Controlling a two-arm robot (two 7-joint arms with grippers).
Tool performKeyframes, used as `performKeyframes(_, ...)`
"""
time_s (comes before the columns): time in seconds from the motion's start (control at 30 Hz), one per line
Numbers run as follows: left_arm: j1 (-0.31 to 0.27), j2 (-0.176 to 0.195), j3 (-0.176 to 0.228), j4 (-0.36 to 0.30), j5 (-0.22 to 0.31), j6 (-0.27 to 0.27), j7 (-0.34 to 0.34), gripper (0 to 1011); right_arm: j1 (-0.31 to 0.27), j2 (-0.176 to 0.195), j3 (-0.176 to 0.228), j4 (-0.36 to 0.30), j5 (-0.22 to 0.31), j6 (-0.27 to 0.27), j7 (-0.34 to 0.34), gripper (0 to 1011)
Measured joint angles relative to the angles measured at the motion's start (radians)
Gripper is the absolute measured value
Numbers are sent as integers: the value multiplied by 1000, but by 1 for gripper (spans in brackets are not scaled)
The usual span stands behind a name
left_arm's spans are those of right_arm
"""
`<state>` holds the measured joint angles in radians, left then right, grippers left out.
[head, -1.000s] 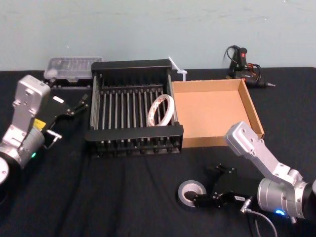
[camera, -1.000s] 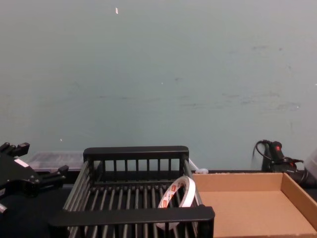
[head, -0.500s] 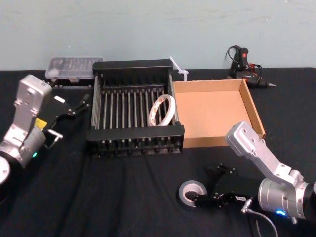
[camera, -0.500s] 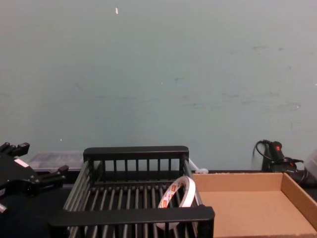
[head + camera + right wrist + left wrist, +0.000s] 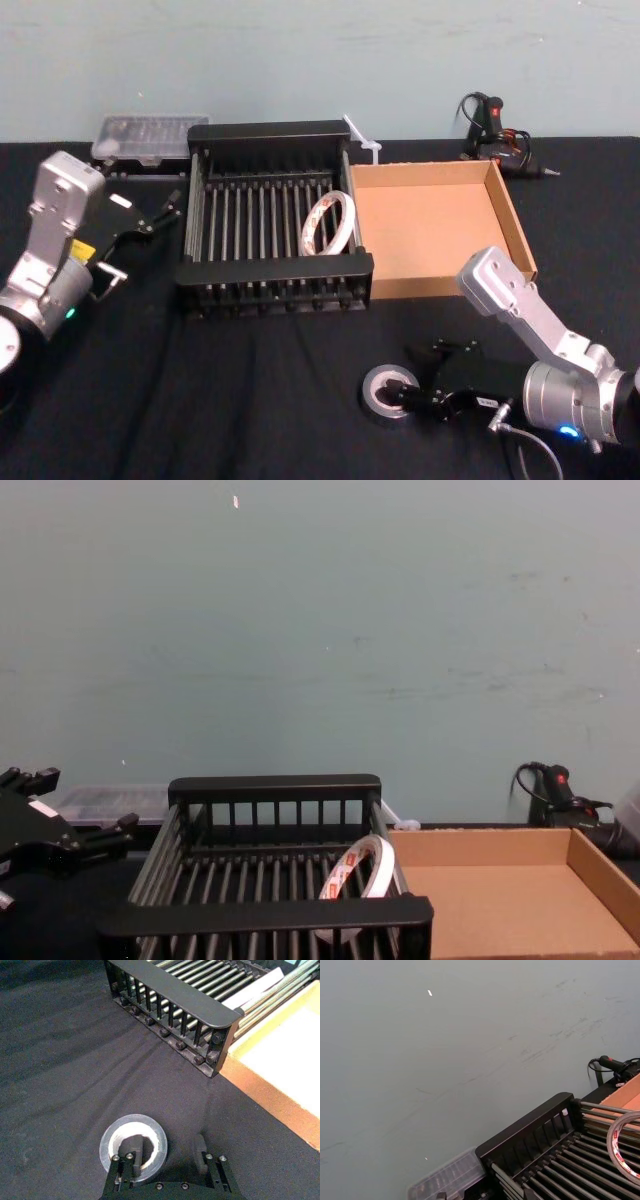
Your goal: Pick up the white tape and place it into the black box , Pick up the silver tape and place it into the brown box.
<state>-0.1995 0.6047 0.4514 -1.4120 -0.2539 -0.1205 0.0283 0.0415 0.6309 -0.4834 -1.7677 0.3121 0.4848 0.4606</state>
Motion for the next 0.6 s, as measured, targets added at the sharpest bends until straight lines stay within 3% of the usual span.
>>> performKeyframes(0.03, 0, 0, 0, 0, 0, 0, 0, 1001, 0, 0, 0, 0, 0, 0, 0, 651)
performKeyframes(0.5, 0, 0, 0, 0, 0, 0, 0, 1001, 0, 0, 0, 0, 0, 0, 0, 191)
performKeyframes(0.6, 0, 0, 0, 0, 0, 0, 0, 1001, 0, 0, 0, 0, 0, 0, 0, 157)
